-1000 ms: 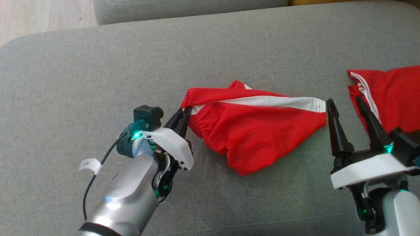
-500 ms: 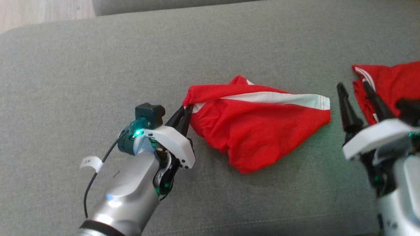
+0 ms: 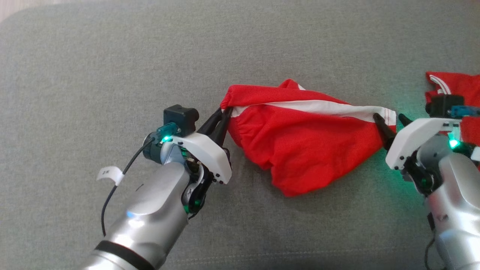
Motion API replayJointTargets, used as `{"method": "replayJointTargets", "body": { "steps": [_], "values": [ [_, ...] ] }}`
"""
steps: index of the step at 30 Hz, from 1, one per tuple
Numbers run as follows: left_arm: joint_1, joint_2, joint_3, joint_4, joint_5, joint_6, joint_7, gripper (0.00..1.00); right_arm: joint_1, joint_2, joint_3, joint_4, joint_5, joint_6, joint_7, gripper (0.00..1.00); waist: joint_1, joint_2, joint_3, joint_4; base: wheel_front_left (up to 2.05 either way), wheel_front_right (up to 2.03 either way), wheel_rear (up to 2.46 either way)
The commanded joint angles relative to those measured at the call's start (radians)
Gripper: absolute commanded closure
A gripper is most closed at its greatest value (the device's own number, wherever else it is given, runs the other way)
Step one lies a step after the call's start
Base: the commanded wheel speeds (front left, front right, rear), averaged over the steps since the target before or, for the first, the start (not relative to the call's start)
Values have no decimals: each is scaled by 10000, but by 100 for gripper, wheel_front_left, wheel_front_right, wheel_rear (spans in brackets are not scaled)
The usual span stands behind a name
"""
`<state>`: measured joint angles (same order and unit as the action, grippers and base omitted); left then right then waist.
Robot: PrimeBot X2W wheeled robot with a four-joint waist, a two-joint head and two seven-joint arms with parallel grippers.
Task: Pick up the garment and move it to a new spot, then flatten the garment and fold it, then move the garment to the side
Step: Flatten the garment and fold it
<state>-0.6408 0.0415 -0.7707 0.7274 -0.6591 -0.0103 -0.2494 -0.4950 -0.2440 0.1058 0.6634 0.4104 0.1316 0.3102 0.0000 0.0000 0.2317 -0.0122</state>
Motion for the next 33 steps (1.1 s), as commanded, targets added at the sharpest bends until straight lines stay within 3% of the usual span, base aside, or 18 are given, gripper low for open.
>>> {"method": "replayJointTargets", "body": {
  "steps": [1,5,6,8,15,22,27,33],
  "values": [
    [-499,90,174,-337,-125,-9,-124,100,-478,-170,282,-9,150,-9,16,0,0,0,72,49,0,0,0],
    [-587,89,-22,-442,-285,64,-124,100,-939,-173,480,993,413,-9,26,0,0,0,190,124,0,0,0],
    [-602,89,-58,-460,-317,80,-124,100,-1016,-169,547,1182,490,-9,25,49,0,0,206,143,0,0,0],
    [-619,89,-96,-493,-373,116,-124,100,-1121,-169,661,1416,681,-9,-140,100,0,0,231,174,0,0,0],
    [-451,144,550,-856,-42,287,-124,100,-1041,-450,1104,696,1384,-9,-1929,100,0,0,51,107,0,0,0],
    [84,689,1351,-1952,436,452,-124,100,-491,-751,956,-1330,1596,-9,-3405,100,0,0,-449,-117,0,0,0],
    [390,1248,1848,-3213,616,748,-122,100,35,-932,368,-3268,1310,-9,-3661,100,0,0,-827,-198,0,0,0],
    [417,2193,2284,-5193,672,1222,452,100,406,-808,-643,-6041,504,-9,-3159,100,0,0,-1285,-168,0,0,0]
  ]
}}
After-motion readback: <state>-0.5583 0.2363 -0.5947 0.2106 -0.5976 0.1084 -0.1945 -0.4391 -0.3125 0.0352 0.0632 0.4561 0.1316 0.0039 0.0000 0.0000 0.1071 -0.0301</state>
